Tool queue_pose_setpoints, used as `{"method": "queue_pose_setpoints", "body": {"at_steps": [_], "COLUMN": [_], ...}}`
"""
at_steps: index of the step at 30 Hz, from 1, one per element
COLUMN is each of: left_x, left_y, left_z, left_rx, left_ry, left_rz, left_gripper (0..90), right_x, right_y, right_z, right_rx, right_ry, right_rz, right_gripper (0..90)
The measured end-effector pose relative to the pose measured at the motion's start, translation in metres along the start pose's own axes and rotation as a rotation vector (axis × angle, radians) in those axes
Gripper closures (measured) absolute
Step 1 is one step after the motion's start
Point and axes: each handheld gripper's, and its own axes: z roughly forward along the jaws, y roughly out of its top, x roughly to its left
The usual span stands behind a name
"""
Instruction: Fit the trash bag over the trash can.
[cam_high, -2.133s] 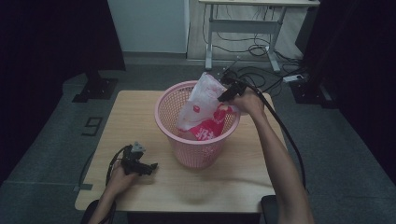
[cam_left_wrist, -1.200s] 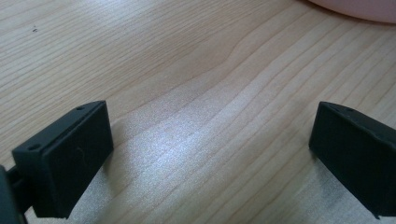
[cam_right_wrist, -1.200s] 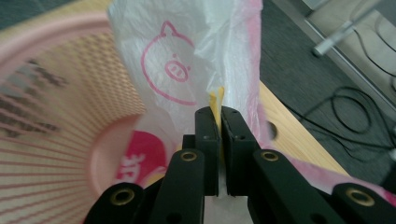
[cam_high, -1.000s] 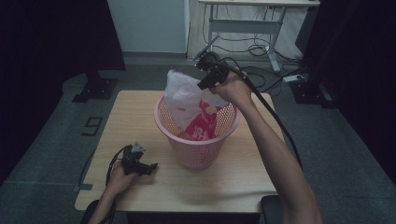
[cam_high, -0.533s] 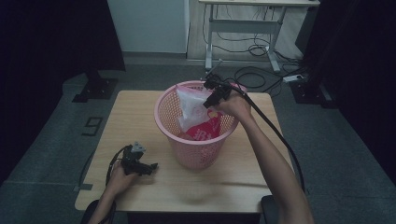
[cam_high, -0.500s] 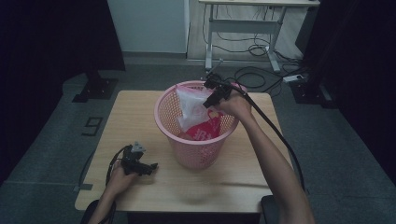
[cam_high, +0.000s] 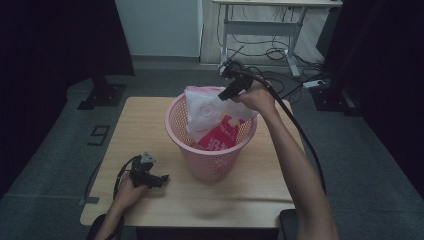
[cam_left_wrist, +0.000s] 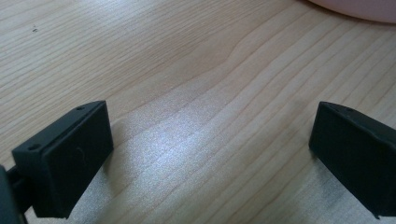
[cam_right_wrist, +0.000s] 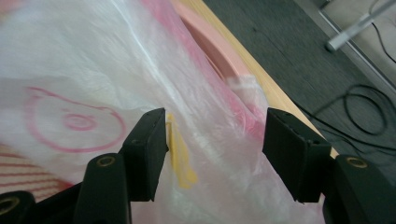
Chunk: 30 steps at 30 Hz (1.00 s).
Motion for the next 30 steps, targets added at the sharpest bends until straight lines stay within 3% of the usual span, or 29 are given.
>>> {"method": "queue_pose_setpoints", "body": {"at_steps": [3,4,5,6,8,10,12,14,15,18,20,22,26,28,30], "left_x": [0.000,0.000,0.000,0.000,0.000,0.000,0.000,0.000,0.000,0.000,0.000,0.000,0.000,0.000,0.000], "left_y": [0.000,0.000,0.000,0.000,0.000,0.000,0.000,0.000,0.000,0.000,0.000,0.000,0.000,0.000,0.000], "left_z": [0.000,0.000,0.000,0.000,0.000,0.000,0.000,0.000,0.000,0.000,0.000,0.000,0.000,0.000,0.000], "left_rx": [0.000,0.000,0.000,0.000,-0.001,0.000,0.000,0.000,0.000,0.000,0.000,0.000,-0.001,0.000,-0.001], "left_ry": [0.001,0.001,0.000,0.000,-0.001,0.000,0.000,0.000,0.000,0.000,0.000,0.000,0.000,0.001,0.001], "left_rz": [0.000,0.000,0.000,0.000,0.000,0.000,0.000,0.000,0.000,0.000,0.000,0.000,0.000,0.000,0.000], "left_gripper": [0.0,0.0,0.0,0.0,0.0,0.0,0.0,0.0,0.0,0.0,0.0,0.0,0.0,0.0,0.0], "right_x": [0.000,0.000,0.000,-0.001,-0.003,-0.007,-0.016,-0.019,-0.025,-0.029,-0.030,-0.032,-0.031,-0.031,-0.032], "right_y": [-0.003,-0.003,-0.007,-0.008,-0.010,-0.015,-0.024,-0.028,-0.035,-0.045,-0.048,-0.061,-0.076,-0.076,-0.067], "right_z": [0.015,0.015,0.019,0.018,0.017,0.011,-0.004,-0.009,-0.016,-0.018,-0.019,-0.016,-0.016,-0.019,-0.029], "right_rx": [0.072,0.072,0.079,0.069,0.056,0.052,0.014,0.000,-0.004,0.035,0.039,0.068,0.093,0.092,0.043], "right_ry": [-0.042,-0.042,-0.074,-0.074,-0.077,-0.085,-0.064,-0.049,-0.043,-0.009,-0.012,-0.017,0.054,0.050,0.001], "right_rz": [-0.034,-0.034,-0.049,-0.035,-0.020,0.002,0.058,0.072,0.094,0.098,0.099,0.113,0.129,0.128,0.129], "right_gripper": [57.3,57.3,67.2,70.3,71.0,70.4,62.2,59.1,48.4,42.3,42.2,50.4,49.9,45.3,34.0]}}
